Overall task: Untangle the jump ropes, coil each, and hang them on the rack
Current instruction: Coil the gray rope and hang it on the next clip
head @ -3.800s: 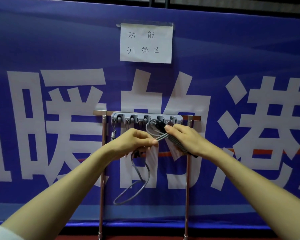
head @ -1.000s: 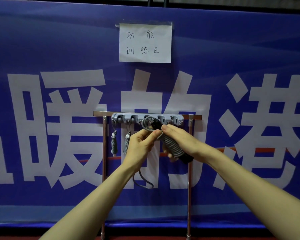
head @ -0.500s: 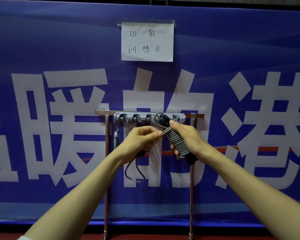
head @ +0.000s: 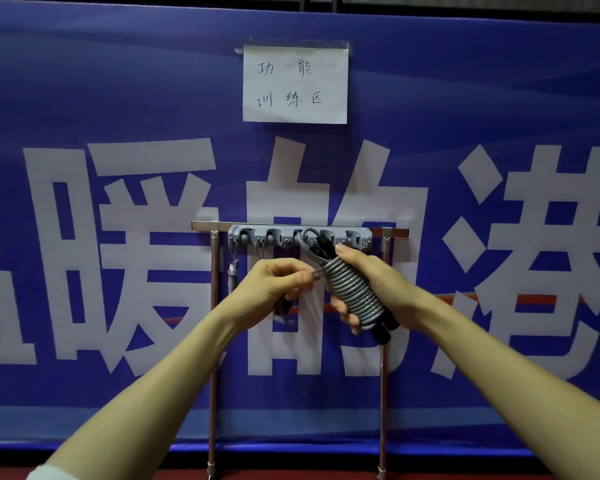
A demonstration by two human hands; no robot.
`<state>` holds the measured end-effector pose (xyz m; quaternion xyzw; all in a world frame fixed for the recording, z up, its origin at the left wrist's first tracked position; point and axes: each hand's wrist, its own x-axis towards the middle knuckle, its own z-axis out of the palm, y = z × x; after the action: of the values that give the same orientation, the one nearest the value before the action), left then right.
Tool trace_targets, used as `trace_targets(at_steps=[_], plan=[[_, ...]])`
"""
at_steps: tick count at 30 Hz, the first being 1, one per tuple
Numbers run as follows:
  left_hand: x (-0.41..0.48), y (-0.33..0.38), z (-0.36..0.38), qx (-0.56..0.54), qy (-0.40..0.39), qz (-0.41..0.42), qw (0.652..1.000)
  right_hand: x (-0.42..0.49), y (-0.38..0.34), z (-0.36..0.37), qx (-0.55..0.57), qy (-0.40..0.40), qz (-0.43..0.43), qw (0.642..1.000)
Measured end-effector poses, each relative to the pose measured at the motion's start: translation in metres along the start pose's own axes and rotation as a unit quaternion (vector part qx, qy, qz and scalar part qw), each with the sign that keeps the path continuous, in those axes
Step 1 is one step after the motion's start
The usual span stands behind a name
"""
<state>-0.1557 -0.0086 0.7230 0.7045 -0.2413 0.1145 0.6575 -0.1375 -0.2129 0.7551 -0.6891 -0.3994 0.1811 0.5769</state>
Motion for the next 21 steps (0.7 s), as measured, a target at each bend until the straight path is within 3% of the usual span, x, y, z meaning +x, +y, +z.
trace_targets(at_steps=[3,6,9,11,13,15,17,18,21], plan=[[0.000,0.003,-0.010,0.052,-0.066,-0.001,0.996,-0.005,-0.002,-0.004,-0.004,-0.111,0.067,0.992],[0.008,0.025,-0.014,0.211,-0.159,-0.005,0.964,-0.006,-0.002,-0.008,-0.021,-0.211,0.180,0.960],[0.022,0.049,-0.009,0.433,-0.259,0.018,0.863,0.001,-0.002,-0.009,-0.139,-0.260,0.251,0.922],[0.029,0.052,0.000,0.555,-0.270,0.086,0.782,0.009,-0.002,-0.011,-0.202,-0.237,0.272,0.910],[0.028,0.050,0.009,0.634,-0.235,0.154,0.721,0.015,-0.001,-0.012,-0.256,-0.183,0.265,0.912],[0.024,0.045,0.013,0.687,-0.159,0.197,0.681,0.019,0.002,-0.012,-0.325,-0.110,0.203,0.917],[0.019,0.035,0.013,0.692,-0.059,0.204,0.690,0.020,0.007,-0.010,-0.421,-0.017,0.115,0.900],[0.016,0.029,0.014,0.662,-0.003,0.194,0.724,0.020,0.011,-0.010,-0.479,0.039,0.078,0.873],[0.006,0.015,0.026,0.428,0.129,0.070,0.892,0.020,0.020,-0.012,-0.655,0.187,-0.012,0.732]])
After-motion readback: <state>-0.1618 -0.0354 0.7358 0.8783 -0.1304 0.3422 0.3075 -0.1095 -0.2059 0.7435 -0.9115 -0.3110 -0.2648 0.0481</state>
